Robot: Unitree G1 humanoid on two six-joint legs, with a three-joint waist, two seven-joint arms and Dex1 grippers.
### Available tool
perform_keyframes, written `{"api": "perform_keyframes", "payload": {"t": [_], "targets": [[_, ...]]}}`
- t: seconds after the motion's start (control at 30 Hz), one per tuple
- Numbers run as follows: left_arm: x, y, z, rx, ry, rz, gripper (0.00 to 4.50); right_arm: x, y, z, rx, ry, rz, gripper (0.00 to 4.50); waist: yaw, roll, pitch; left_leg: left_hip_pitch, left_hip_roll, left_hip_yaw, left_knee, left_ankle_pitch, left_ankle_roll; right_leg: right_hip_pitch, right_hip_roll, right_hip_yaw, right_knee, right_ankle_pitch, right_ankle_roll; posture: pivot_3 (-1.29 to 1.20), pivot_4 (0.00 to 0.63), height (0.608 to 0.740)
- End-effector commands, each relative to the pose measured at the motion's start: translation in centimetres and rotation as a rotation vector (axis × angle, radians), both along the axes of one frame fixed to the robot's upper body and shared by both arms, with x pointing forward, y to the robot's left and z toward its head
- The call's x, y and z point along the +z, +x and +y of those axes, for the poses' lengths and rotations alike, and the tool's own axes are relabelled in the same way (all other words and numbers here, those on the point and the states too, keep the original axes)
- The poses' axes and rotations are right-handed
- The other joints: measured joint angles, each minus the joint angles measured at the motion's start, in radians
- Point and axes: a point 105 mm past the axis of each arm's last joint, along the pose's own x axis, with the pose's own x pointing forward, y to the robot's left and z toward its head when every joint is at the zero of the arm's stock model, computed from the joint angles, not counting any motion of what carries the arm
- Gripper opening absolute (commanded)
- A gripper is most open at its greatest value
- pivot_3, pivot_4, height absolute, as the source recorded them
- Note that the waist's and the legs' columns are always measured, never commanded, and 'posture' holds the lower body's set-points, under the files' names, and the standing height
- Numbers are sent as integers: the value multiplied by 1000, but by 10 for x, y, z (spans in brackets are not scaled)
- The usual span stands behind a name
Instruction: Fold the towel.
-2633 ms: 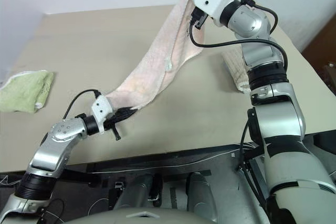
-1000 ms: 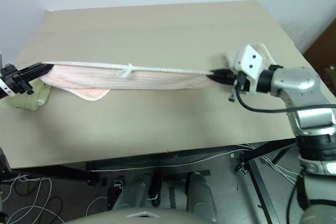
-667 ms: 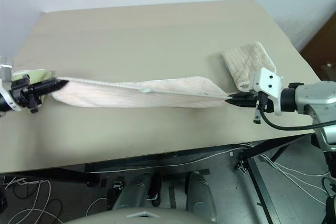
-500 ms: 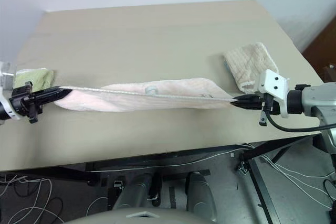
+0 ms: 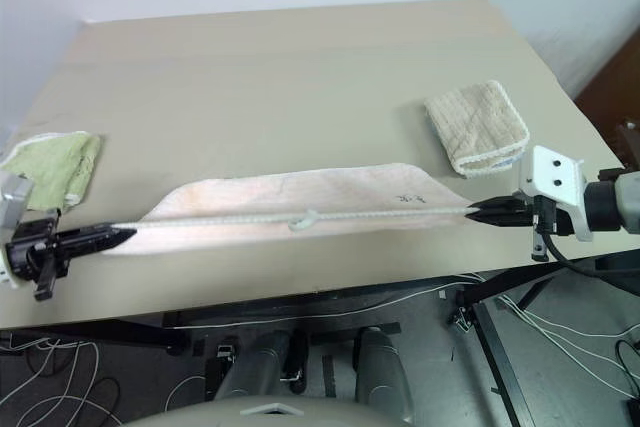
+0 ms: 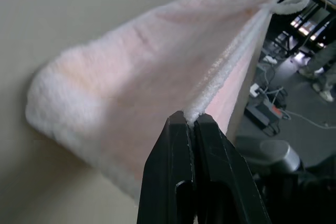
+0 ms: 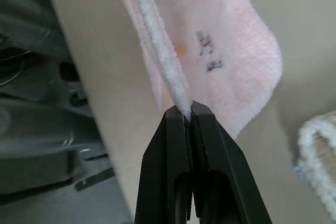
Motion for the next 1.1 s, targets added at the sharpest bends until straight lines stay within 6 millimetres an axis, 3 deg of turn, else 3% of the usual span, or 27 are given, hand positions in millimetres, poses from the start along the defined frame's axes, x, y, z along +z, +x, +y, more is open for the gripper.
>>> {"api": "perform_keyframes", "payload": {"t": [0.03,0.13,0.27,0.53,0.67,0.8,0.93,1.1], "targets": [[-3,-15,5,-13,68,9,30,5,-7,-1,8,-18,-6,0,1,0,0,0,0,0,-1,0,0,0,0,0,-1,0,0,0,150,740],[-11,-30,6,-12,70,69,30,-6,-19,-2,0,-18,51,0,2,0,0,0,0,0,-6,0,0,0,0,0,-7,0,0,0,150,740],[-9,-33,2,-15,54,77,30,-12,-25,-6,-5,-40,84,0,6,0,0,0,0,0,-7,0,0,0,0,-1,-10,0,0,0,150,740],[1,-14,-2,-19,35,24,30,-16,-18,-7,9,-46,84,0,3,1,-1,1,0,0,-7,0,0,0,0,-2,-10,0,0,0,150,740],[9,2,-3,14,5,-33,30,-9,-4,-3,13,-18,31,0,3,1,-1,0,0,1,-7,0,0,-1,0,-2,-11,0,0,0,150,740],[39,30,9,107,-37,-156,30,28,24,8,-14,136,-109,0,0,1,-1,0,0,1,-6,0,0,0,0,-2,-9,1,0,0,150,740],[86,84,38,285,-72,-369,30,75,74,15,-78,285,-330,0,2,1,-1,3,0,0,-4,1,-1,0,0,-4,-8,1,0,0,150,740],[124,150,66,537,-135,-560,30,102,125,27,-137,350,-469,0,4,0,-2,0,-1,0,0,2,-2,1,1,-5,-4,6,5,0,150,740]]}}
